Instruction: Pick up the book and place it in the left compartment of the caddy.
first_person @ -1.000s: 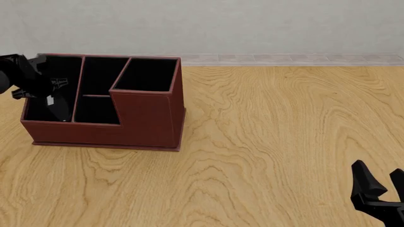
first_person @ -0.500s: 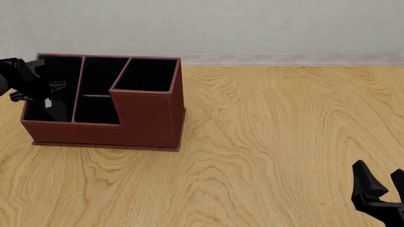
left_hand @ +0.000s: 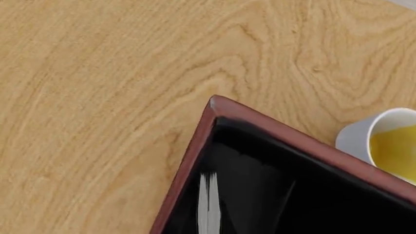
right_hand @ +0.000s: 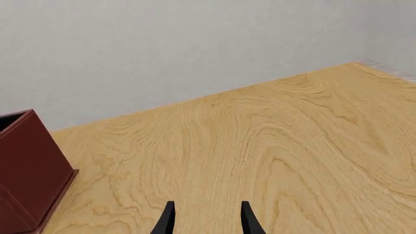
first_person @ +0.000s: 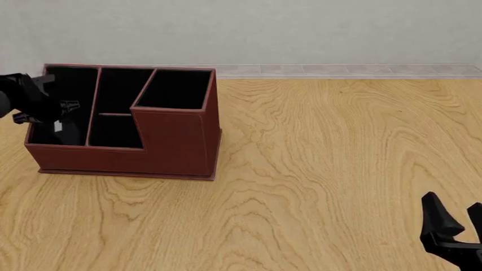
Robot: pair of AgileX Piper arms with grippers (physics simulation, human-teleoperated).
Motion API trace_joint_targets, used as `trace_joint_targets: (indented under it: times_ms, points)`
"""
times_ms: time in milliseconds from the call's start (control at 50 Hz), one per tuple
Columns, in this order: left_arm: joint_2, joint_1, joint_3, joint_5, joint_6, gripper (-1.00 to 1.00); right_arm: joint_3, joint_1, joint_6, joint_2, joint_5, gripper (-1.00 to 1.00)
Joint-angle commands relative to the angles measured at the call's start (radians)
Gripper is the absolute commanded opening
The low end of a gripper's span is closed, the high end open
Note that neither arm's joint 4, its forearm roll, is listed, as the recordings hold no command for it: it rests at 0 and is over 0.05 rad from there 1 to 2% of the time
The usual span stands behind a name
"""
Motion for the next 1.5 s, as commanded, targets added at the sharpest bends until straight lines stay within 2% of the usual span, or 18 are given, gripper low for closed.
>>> trace_joint_targets:
  times_ms: [20,820,940,960,1060,1080,1500]
  points:
    - [-0.011,-0.012,0.012,-0.016,0.025,-1.00,0.000,-0.002,0.002,-0.005,0.003,1.00]
    - [-0.015,-0.011,0.064,-0.059,0.054,-1.00,-0.001,-0.007,0.008,-0.017,0.011,1.00]
    - [-0.020,-0.013,0.070,-0.068,0.054,-1.00,-0.001,-0.008,0.009,-0.020,0.013,1.00]
    - [-0.005,-0.042,0.047,-0.052,0.022,-1.00,-0.001,-0.008,0.009,-0.020,0.012,1.00]
    - [-0.015,-0.029,0.062,-0.065,0.030,-1.00,-0.001,-0.009,0.009,-0.023,0.016,1.00]
    - [-0.011,-0.035,0.058,-0.063,0.027,1.00,-0.002,-0.009,0.010,-0.026,0.018,1.00]
    - [-0.021,-0.042,0.069,-0.071,0.027,1.00,-0.001,-0.011,0.009,-0.035,0.024,1.00]
